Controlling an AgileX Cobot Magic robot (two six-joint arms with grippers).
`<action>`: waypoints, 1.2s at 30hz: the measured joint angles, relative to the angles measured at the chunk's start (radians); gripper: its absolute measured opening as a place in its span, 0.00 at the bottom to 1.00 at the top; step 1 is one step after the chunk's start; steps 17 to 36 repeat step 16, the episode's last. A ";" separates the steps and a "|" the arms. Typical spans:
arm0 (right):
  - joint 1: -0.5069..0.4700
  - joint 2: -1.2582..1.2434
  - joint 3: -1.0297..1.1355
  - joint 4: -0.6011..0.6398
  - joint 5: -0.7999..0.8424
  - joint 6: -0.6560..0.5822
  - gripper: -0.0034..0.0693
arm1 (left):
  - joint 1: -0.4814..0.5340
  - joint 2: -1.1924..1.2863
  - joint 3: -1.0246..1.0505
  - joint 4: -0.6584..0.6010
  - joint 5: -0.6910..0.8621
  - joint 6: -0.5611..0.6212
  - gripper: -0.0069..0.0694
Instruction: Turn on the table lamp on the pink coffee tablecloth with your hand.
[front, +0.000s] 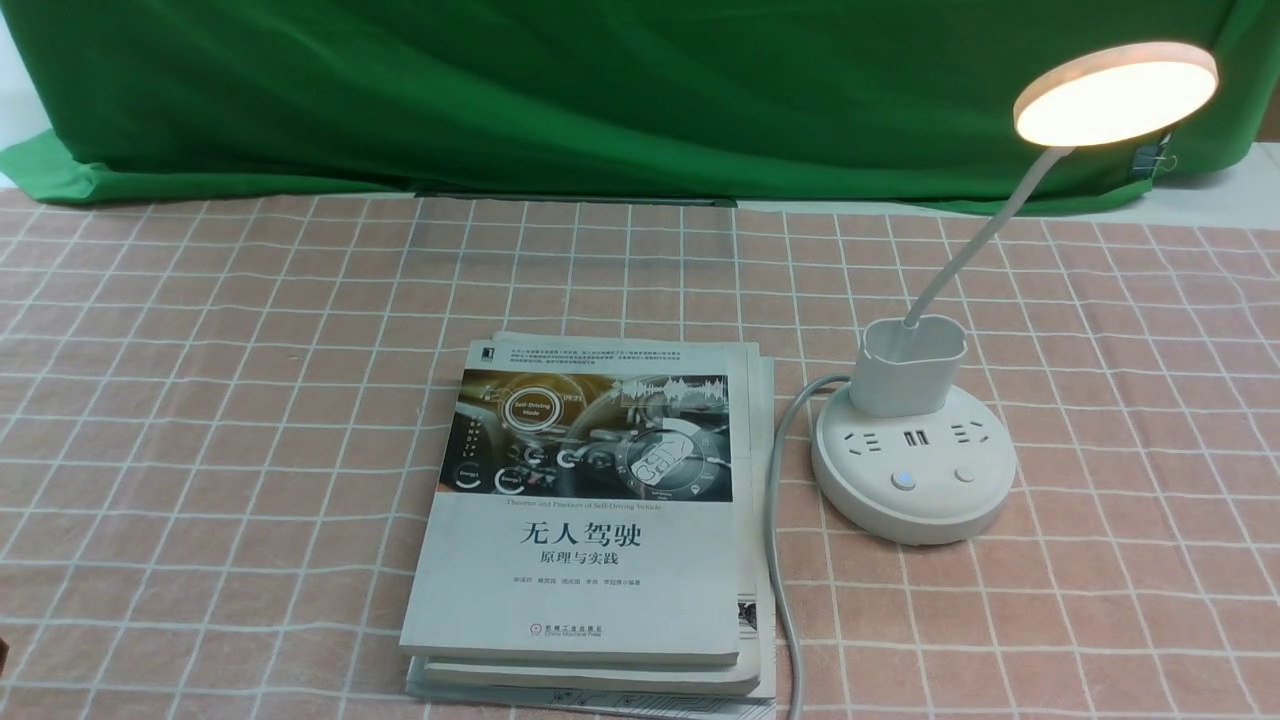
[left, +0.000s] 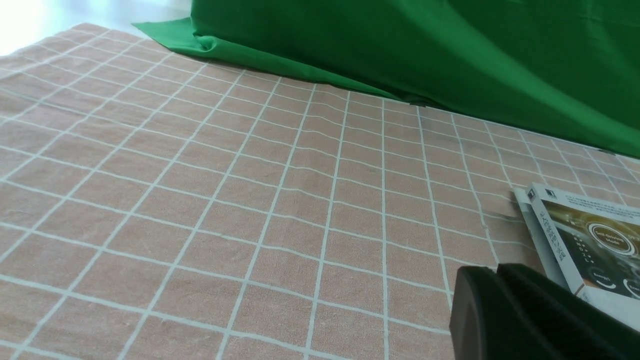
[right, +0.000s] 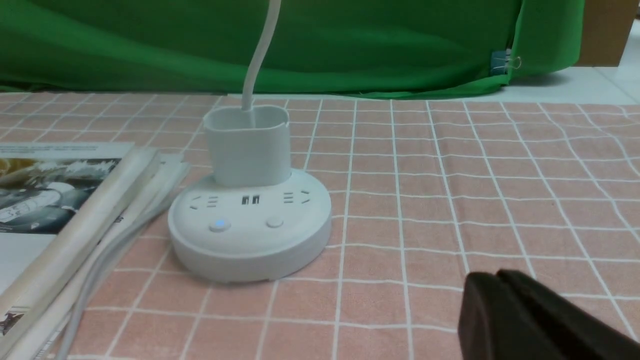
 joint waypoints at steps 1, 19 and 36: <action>0.000 0.000 0.000 0.000 0.000 0.000 0.09 | 0.000 0.000 0.000 0.000 0.000 0.000 0.12; 0.000 0.000 0.000 -0.001 0.000 0.000 0.14 | 0.000 0.000 0.000 0.000 0.000 0.000 0.12; 0.000 0.000 0.000 -0.001 0.000 0.000 0.14 | 0.000 0.000 0.000 0.000 0.000 0.000 0.12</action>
